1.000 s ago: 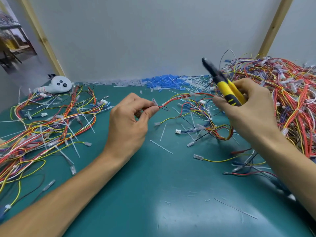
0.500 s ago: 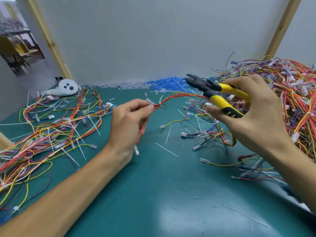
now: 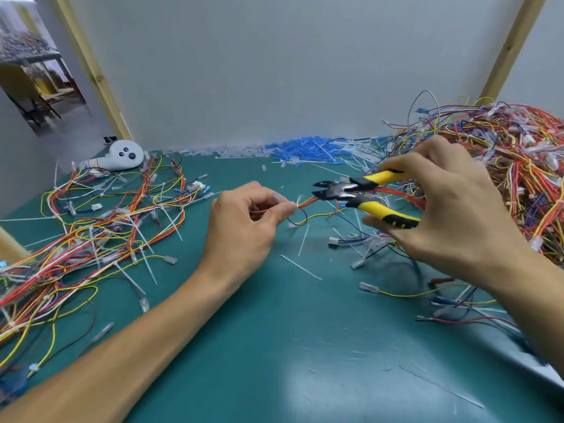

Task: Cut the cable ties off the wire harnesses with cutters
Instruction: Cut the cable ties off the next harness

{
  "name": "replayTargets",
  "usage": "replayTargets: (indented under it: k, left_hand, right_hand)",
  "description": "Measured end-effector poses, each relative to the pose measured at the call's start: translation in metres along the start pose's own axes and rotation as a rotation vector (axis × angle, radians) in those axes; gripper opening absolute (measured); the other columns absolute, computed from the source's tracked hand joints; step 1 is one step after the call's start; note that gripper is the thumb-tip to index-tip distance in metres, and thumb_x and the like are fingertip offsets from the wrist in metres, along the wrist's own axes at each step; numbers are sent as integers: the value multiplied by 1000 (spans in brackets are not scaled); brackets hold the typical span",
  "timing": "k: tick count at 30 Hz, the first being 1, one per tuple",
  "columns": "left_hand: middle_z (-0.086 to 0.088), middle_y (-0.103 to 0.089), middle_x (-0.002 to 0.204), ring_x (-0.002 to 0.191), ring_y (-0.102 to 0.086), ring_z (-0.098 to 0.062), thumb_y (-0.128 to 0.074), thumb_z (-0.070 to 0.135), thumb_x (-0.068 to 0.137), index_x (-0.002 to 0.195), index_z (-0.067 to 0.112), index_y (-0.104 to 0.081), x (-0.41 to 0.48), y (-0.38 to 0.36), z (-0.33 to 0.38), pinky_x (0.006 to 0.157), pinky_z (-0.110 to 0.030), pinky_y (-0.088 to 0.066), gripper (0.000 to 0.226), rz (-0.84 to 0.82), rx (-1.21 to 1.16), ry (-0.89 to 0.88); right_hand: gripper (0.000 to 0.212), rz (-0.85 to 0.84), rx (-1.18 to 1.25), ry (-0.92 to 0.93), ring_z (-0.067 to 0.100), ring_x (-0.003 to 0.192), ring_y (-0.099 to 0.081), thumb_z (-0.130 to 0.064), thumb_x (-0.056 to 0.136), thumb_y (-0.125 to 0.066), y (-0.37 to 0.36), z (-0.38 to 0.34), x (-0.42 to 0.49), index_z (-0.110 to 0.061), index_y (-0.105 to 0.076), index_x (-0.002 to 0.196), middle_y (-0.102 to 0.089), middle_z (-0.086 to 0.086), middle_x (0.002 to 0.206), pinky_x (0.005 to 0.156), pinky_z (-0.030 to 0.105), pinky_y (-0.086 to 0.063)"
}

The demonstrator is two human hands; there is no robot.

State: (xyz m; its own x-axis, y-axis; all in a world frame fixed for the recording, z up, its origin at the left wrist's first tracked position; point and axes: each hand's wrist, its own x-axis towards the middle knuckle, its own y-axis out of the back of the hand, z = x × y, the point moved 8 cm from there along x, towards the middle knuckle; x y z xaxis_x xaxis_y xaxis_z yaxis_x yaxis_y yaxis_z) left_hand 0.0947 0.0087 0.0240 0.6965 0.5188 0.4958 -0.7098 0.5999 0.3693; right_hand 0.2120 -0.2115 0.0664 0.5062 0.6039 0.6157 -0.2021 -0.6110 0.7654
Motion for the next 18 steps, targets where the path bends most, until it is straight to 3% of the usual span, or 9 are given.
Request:
replayTargets:
  k: [5,11,15,18]
  left_hand:
    - [-2,-64,74,66,-57,-15,-77,9,90,74,17,-76,-4,-1,13,61,-26,-41,18,-11,52,-94]
    - [-7,-59,73,67,-52,-15,-69,4,95,73,11,-73,-6,-3,23,61,-20,-35,23,-57,7,-168]
    - [-5,-50,74,67,-46,-18,-61,12,103,75,13,-67,-8,-6,25,63,-25,-34,28,-101,-74,-207]
    - [-5,-51,74,66,-46,-23,-63,19,100,85,12,-64,-10,-7,29,62,-30,-35,17,-111,-82,-233]
  right_hand:
    - [60,-14,-44,119,30,98,-51,-65,80,-72,-1,-18,-3,-24,-69,124,-57,3,113,78,47,-39]
    - [48,-29,47,108,25,89,-54,-62,83,-71,3,-17,-2,-25,-73,114,-58,-3,101,75,39,-30]
    - [33,-92,173,122,24,74,-59,-52,84,-75,3,-21,-2,-21,-76,98,-64,-6,86,67,38,-46]
    - [29,-192,259,18,24,62,-59,-54,75,-77,-1,-15,-4,-25,-75,81,-64,-1,67,58,40,-51]
